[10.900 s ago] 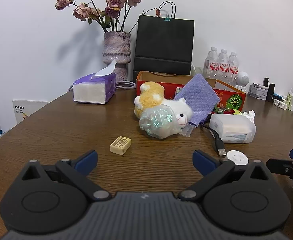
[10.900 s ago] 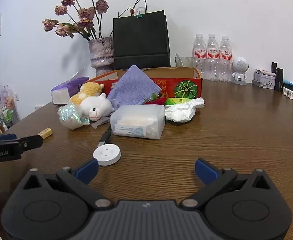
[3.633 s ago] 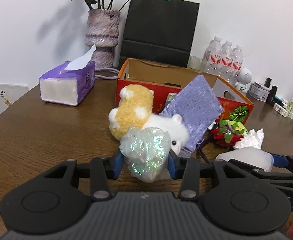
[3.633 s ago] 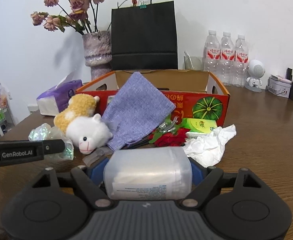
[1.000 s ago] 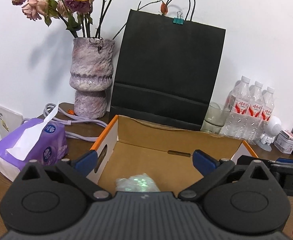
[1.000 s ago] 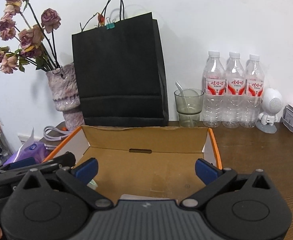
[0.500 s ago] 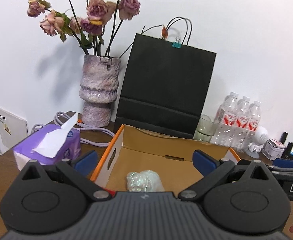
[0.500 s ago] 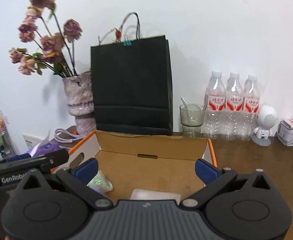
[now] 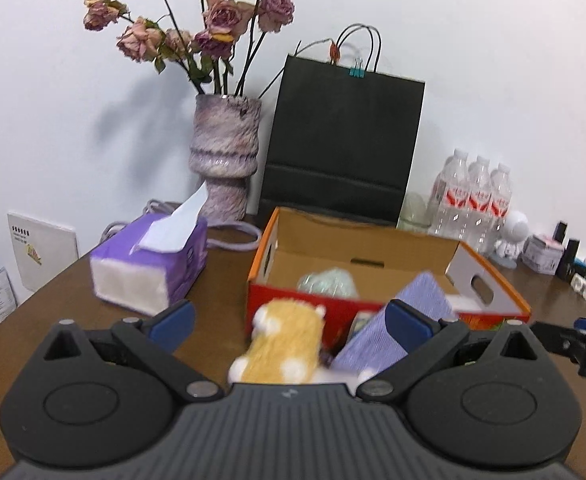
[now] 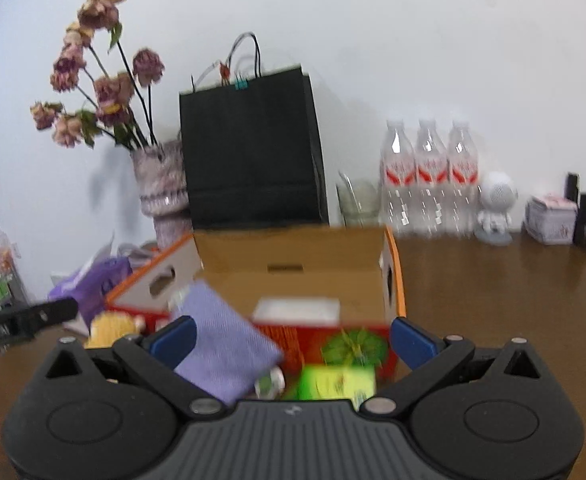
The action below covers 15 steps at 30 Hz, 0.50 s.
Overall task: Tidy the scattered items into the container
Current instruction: 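Grasp the yellow plush toy with the left tool while the right tool grasps the white tissue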
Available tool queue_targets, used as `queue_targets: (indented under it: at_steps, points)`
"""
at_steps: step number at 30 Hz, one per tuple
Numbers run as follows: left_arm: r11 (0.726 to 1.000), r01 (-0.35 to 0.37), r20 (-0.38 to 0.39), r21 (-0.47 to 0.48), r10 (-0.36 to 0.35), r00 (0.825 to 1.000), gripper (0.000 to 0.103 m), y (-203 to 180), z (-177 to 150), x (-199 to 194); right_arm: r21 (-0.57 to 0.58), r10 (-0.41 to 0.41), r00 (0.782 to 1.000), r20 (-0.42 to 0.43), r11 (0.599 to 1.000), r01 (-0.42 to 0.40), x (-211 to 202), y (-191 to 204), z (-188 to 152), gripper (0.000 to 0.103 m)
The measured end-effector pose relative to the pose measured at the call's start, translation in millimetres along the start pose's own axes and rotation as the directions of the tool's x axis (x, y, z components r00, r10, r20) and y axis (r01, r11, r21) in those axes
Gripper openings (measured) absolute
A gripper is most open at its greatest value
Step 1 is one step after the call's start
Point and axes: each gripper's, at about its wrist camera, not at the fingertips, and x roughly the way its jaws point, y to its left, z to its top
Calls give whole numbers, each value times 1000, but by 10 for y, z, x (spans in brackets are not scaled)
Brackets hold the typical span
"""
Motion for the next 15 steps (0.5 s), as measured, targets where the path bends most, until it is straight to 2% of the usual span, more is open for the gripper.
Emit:
queue_targets:
  at_steps: [8,15]
  points:
    - [999,-35,-37,29,36,999,103,149,-235,-139,-34,-48,995,-91,998,45,-119,-109,-453,103]
    - [998,-10,-116,61,17,993,103,126,-385,2,-27,-68,987,-144,998,64,-11,-130,-612,103]
